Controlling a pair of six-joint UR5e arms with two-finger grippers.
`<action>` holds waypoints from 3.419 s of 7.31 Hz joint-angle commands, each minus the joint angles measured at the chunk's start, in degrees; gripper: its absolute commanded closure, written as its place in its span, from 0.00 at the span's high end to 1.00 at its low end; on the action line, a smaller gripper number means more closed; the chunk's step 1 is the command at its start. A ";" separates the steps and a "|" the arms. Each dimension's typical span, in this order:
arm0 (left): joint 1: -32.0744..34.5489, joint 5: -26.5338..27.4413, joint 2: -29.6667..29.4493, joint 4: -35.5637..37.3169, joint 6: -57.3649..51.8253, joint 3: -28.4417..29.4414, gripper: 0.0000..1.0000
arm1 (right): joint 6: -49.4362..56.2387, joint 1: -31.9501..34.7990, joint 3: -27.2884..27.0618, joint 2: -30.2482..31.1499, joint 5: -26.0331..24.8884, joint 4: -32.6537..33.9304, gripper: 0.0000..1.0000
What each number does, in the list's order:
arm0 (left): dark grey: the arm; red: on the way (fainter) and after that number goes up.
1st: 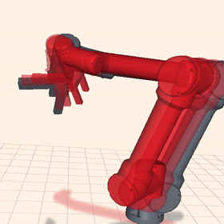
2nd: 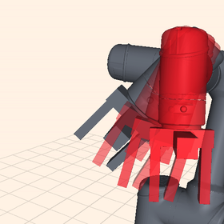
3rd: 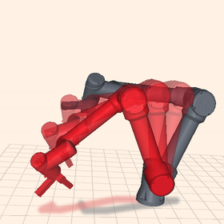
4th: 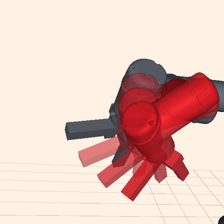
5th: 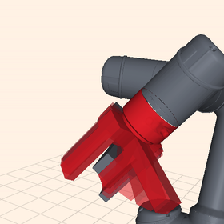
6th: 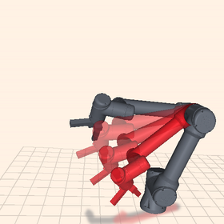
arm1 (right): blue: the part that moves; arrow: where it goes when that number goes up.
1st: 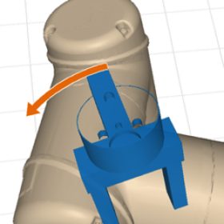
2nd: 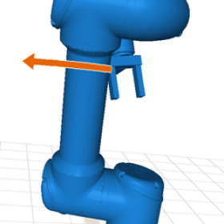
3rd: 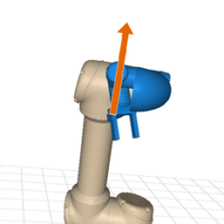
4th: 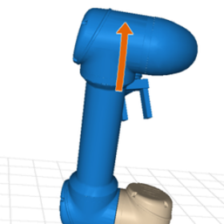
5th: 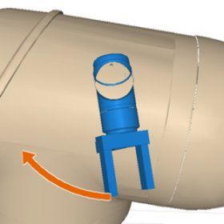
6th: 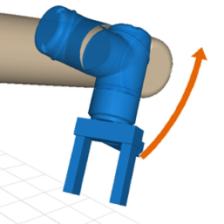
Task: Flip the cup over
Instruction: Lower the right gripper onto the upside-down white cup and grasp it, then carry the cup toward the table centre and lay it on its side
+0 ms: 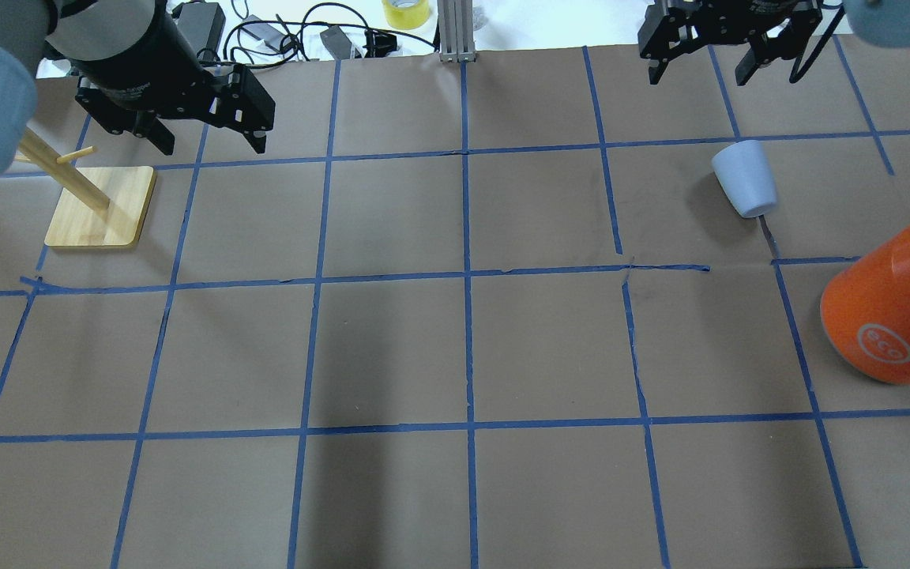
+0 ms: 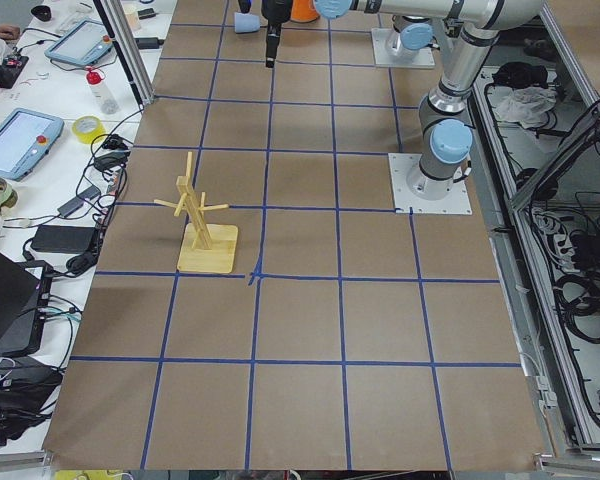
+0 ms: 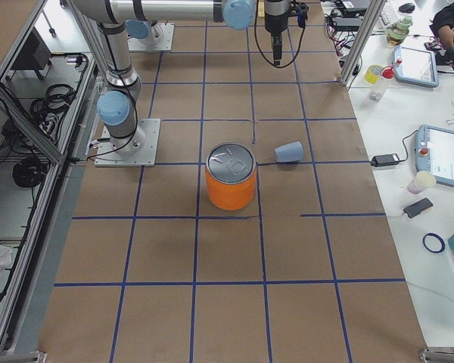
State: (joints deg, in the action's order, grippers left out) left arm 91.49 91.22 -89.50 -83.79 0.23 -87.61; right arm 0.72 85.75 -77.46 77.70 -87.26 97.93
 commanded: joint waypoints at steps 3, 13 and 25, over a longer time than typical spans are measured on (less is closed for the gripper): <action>0.01 -0.07 0.11 -0.06 0.03 -0.37 1.00 | 14.08 -9.80 3.99 -17.38 -0.28 3.47 1.00; 0.01 -0.07 -0.06 0.56 0.03 -0.72 1.00 | 24.75 -11.84 -5.77 -23.84 -3.80 18.44 0.48; 0.01 -0.07 0.02 0.73 -0.06 -0.90 1.00 | 68.18 28.50 -6.03 -25.32 0.51 33.91 0.58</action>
State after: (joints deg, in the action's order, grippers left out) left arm 91.50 91.14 -89.47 -83.06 0.18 -88.51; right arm 66.97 113.29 -82.99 52.66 -86.79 132.00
